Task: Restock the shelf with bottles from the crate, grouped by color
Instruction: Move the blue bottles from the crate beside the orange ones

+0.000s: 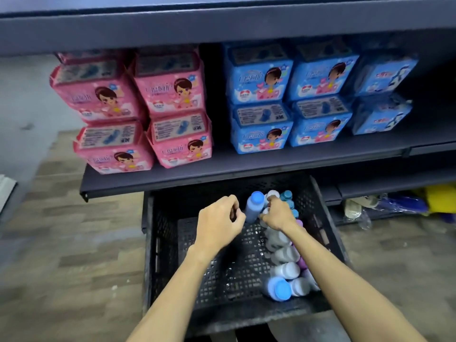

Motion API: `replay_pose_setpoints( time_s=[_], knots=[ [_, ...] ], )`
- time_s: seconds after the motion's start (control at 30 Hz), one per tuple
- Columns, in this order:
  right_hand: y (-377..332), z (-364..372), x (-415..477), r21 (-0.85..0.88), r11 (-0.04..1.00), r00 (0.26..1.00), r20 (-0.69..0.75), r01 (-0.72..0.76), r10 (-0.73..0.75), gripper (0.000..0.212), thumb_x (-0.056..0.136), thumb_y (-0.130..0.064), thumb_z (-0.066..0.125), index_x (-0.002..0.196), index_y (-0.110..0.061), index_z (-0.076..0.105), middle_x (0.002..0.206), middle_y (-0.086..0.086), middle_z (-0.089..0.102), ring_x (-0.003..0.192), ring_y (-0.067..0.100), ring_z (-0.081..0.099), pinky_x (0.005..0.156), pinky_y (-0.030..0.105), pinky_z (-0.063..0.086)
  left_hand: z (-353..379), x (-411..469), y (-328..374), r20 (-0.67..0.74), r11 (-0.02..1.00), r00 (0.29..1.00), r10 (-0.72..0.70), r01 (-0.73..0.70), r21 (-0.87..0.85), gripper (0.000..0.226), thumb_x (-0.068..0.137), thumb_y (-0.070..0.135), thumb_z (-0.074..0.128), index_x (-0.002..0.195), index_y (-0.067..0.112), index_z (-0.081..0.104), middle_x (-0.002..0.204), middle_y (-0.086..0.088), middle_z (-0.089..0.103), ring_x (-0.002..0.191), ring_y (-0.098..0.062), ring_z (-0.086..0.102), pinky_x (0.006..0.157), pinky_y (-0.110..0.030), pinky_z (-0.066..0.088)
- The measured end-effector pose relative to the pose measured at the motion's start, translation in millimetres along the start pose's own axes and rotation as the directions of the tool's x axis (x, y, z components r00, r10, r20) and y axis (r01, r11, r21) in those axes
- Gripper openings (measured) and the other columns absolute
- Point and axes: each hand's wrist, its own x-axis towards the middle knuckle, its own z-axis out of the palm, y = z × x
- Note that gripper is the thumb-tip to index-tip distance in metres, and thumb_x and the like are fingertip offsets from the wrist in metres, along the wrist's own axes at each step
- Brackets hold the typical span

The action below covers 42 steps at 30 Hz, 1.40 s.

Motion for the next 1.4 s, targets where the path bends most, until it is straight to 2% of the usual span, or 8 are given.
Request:
replay_pose_setpoints(
  time_s=[0.23, 0.47, 0.53, 0.7, 0.83, 1.03, 1.27, 1.4],
  knots=[
    [-0.7, 25.5, 30.7, 0.041, 0.994, 0.995, -0.025, -0.099, 0.101, 0.046, 0.086, -0.015, 0.067, 0.128, -0.008, 0.049, 0.122, 0.020, 0.062, 0.111, 0.038, 0.060, 0.091, 0.039, 0.050, 19.9, 4.9, -13.1, -0.011, 0.999, 0.999, -0.049, 0.049, 0.008, 0.008, 0.079, 0.032, 0.052, 0.079, 0.025, 0.051, 0.069, 0.008, 0.053, 0.060, -0.010, 0.050, 0.054, -0.033, 0.048],
    [-5.8, 55.6, 49.7, 0.177, 0.967, 0.979, -0.051, -0.185, 0.196, 0.055, 0.090, -0.013, 0.065, 0.138, -0.005, 0.042, 0.129, 0.022, 0.058, 0.118, 0.039, 0.058, 0.096, 0.040, 0.048, 42.1, 5.4, -27.4, 0.012, 0.995, 0.995, -0.096, 0.095, 0.007, 0.011, 0.081, 0.034, 0.051, 0.084, 0.024, 0.053, 0.074, 0.009, 0.054, 0.064, -0.008, 0.052, 0.055, -0.032, 0.049],
    [-5.1, 64.7, 52.4, 0.203, 0.960, 0.976, -0.065, -0.192, 0.209, 0.054, 0.091, -0.016, 0.065, 0.137, -0.004, 0.041, 0.127, 0.023, 0.059, 0.116, 0.040, 0.059, 0.094, 0.042, 0.049, 46.5, 3.0, -31.7, 0.025, 0.994, 0.994, -0.109, 0.109, 0.009, 0.010, 0.081, 0.033, 0.053, 0.085, 0.024, 0.053, 0.075, 0.010, 0.053, 0.065, -0.008, 0.051, 0.055, -0.032, 0.049],
    [-5.2, 76.3, 62.8, 0.245, 0.946, 0.968, -0.077, -0.213, 0.238, 0.037, 0.095, -0.019, 0.064, 0.126, -0.005, 0.049, 0.116, 0.015, 0.061, 0.111, 0.033, 0.061, 0.086, 0.034, 0.044, 54.2, -3.0, -41.5, 0.045, 0.989, 0.988, -0.145, 0.145, 0.006, 0.008, 0.082, 0.032, 0.054, 0.087, 0.026, 0.054, 0.076, 0.011, 0.053, 0.066, -0.007, 0.052, 0.057, -0.032, 0.049],
    [-3.4, 89.0, 66.8, 0.247, 0.961, 0.972, -0.161, -0.127, 0.169, 0.042, 0.082, -0.017, 0.075, 0.114, -0.013, 0.049, 0.105, 0.007, 0.058, 0.097, 0.027, 0.060, 0.088, 0.042, 0.051, 57.6, -9.0, -48.2, 0.033, 0.988, 0.987, -0.157, 0.157, -0.001, 0.009, 0.083, 0.031, 0.056, 0.089, 0.025, 0.056, 0.075, 0.013, 0.053, 0.065, -0.006, 0.051, 0.056, -0.030, 0.049],
    [-2.5, 97.5, 62.1, 0.303, 0.952, 0.978, -0.182, -0.047, 0.106, 0.045, 0.082, -0.012, 0.077, 0.116, -0.010, 0.048, 0.115, 0.011, 0.062, 0.107, 0.028, 0.060, 0.093, 0.039, 0.047, 58.0, -15.7, -54.8, 0.026, 0.984, 0.983, -0.179, 0.179, 0.001, 0.009, 0.082, 0.028, 0.061, 0.089, 0.023, 0.058, 0.073, 0.012, 0.055, 0.063, -0.006, 0.052, 0.055, -0.027, 0.047],
    [1.8, 87.4, 60.1, 0.234, 0.972, 0.987, -0.155, -0.009, 0.046, 0.049, 0.083, -0.016, 0.077, 0.120, -0.008, 0.046, 0.114, 0.013, 0.061, 0.106, 0.031, 0.061, 0.091, 0.041, 0.049, 50.9, -14.9, -54.9, 0.020, 0.988, 0.988, -0.156, 0.156, 0.009, 0.007, 0.085, 0.028, 0.059, 0.090, 0.024, 0.057, 0.071, 0.011, 0.055, 0.062, -0.007, 0.051, 0.054, -0.027, 0.047],
    [-1.8, 73.4, 48.7, 0.194, 0.981, 0.986, -0.167, 0.024, 0.009, 0.053, 0.084, -0.022, 0.078, 0.125, -0.008, 0.046, 0.115, 0.012, 0.061, 0.103, 0.029, 0.062, 0.085, 0.034, 0.046, 42.1, -13.9, -51.8, 0.029, 0.992, 0.991, -0.130, 0.130, 0.009, 0.006, 0.085, 0.028, 0.058, 0.088, 0.024, 0.055, 0.070, 0.011, 0.054, 0.062, -0.007, 0.052, 0.054, -0.029, 0.048]
  ],
)
